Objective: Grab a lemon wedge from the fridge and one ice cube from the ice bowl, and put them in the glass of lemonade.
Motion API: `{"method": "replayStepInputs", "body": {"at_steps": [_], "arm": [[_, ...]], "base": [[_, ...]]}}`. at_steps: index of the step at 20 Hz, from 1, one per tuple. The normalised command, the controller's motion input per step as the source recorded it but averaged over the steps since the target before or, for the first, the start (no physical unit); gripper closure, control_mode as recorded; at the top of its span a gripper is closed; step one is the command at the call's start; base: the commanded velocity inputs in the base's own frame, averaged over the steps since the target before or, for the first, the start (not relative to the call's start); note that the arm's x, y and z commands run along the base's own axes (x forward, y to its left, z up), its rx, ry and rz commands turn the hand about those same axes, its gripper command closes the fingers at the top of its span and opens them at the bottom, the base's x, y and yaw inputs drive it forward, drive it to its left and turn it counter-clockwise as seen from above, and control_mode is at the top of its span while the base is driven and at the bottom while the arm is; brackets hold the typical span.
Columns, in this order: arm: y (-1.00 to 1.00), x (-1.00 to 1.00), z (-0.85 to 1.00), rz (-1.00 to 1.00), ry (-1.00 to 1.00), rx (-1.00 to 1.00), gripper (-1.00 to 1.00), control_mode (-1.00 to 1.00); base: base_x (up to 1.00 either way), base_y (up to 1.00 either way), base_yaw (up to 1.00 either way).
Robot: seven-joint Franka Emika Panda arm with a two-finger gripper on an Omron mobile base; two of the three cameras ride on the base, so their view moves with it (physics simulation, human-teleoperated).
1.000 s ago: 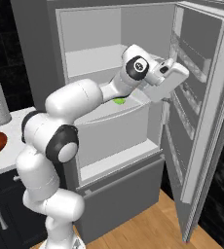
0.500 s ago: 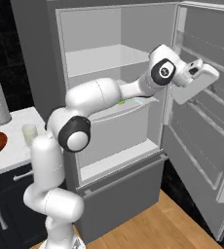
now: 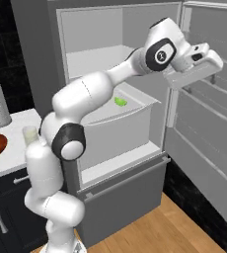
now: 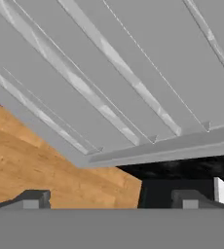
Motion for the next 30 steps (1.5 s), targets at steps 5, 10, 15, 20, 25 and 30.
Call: {"method": "replayStepInputs", "body": {"at_steps": [5, 10, 15, 20, 25, 30], "arm": [[0.96, -0.78, 0.0, 0.07, -0.29, 0.0, -1.0, -1.0], [1.0, -0.59, -0.33, 0.06, -0.18, 0.16, -1.0, -1.0], [1.0, -0.42, -0.72, 0.1, -0.15, 0.26, -1.0, -1.0], [1.0, -0.26, -0.82, 0.14, -0.02, 0.22, -1.0, -1.0], [1.0, -0.25, -0.56, 0.15, 0.0, 0.15, -1.0, -1.0], [0.62, -0.84, 0.36, 0.14, 0.06, 0.0, -1.0, -1.0]], "base": [[0.0, 0.0, 0.0], [0.0, 0.0, 0.0], [0.0, 0.0, 0.0], [0.0, 0.0, 0.0], [0.0, 0.0, 0.0], [0.0, 0.0, 0.0]]}}
